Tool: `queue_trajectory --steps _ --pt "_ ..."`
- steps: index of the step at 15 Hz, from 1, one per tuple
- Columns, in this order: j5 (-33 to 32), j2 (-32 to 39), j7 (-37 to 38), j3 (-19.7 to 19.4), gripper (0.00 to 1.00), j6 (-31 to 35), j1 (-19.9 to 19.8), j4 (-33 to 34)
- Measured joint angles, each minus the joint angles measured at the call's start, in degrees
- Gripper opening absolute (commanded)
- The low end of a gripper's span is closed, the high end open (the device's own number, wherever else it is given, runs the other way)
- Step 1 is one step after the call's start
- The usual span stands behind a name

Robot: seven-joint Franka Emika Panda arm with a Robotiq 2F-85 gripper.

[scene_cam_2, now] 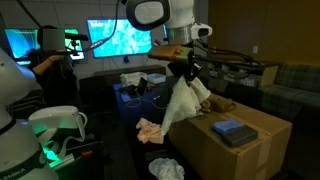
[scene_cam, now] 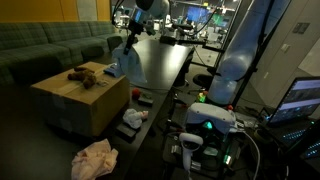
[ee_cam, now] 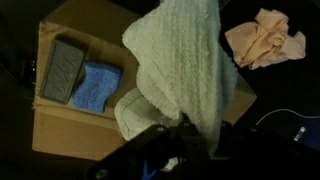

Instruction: Place the turnip plushie on the table, then the duster on the box, then the left duster on the table, then the blue sponge on the box, then the white towel on the table, then the white cloth on the box, then the small brown object on the table, then the duster on the box, then the moose on the table, and finally, the peach shirt on the box

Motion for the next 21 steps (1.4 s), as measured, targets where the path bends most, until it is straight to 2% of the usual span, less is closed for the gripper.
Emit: queue_trajectory --steps 3,7,16,21 --pt "-3.8 0.3 1.7 -3.8 0.03 2.5 1.4 -3.1" --pt "-9.1 4.1 7.0 -5.8 0.03 11.6 2.2 -7.3" --pt "-13.9 21.1 16.0 -6.3 0.03 26.4 2.4 -8.8" --pt "-16.0 28.2 19.4 -5.4 0.03 32.0 1.3 -8.6"
